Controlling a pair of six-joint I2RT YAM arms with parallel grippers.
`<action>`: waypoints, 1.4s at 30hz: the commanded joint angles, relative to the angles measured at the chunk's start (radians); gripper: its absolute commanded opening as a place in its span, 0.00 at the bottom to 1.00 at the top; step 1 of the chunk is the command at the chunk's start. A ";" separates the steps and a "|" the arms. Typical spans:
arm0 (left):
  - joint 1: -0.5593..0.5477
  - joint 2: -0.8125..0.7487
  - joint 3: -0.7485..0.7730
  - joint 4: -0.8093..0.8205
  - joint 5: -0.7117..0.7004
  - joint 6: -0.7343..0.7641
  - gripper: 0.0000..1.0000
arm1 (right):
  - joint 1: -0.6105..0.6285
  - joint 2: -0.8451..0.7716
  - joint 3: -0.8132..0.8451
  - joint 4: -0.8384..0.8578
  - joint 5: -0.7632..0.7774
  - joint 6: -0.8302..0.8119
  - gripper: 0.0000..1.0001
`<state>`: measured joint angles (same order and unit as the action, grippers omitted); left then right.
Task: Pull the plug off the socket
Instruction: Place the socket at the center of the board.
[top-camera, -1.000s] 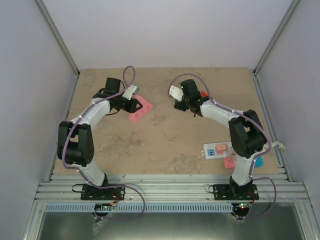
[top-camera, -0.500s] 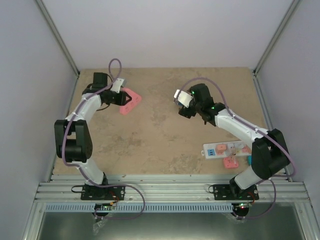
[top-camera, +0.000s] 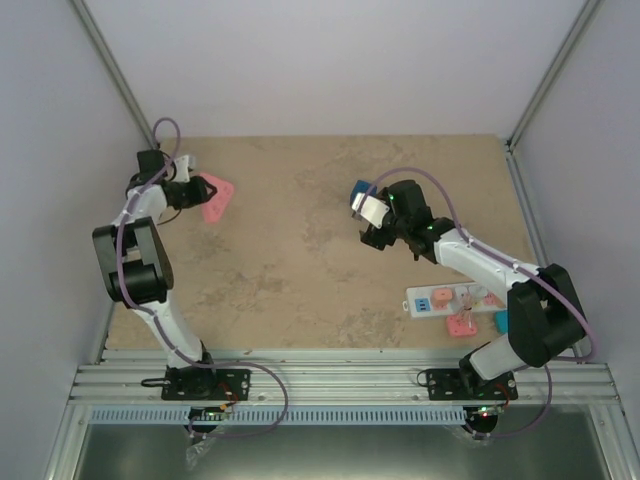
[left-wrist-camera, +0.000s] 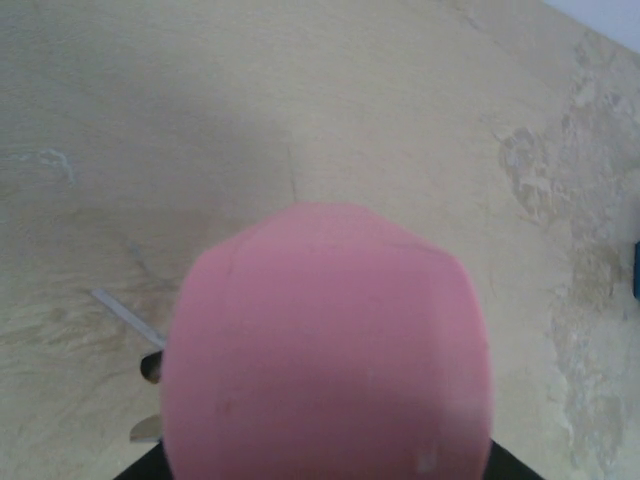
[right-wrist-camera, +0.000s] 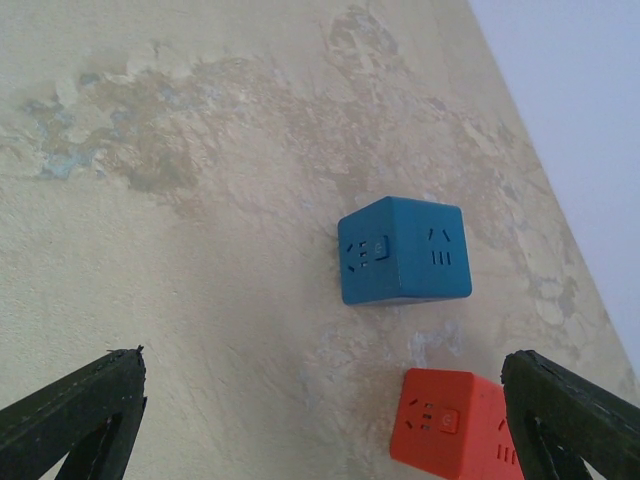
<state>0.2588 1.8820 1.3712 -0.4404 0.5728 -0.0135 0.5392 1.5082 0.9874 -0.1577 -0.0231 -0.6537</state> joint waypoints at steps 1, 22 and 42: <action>0.029 0.049 0.044 0.093 0.056 -0.100 0.00 | -0.007 -0.021 -0.026 0.044 -0.018 0.001 0.98; 0.141 0.290 0.113 0.319 0.213 -0.264 0.17 | -0.008 -0.019 -0.052 0.063 -0.026 -0.011 0.98; 0.177 0.359 0.163 0.257 0.155 -0.266 0.60 | -0.008 -0.020 -0.053 0.061 -0.029 -0.012 0.98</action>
<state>0.4248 2.2284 1.5051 -0.1581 0.7536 -0.2825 0.5343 1.4986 0.9520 -0.1116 -0.0395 -0.6613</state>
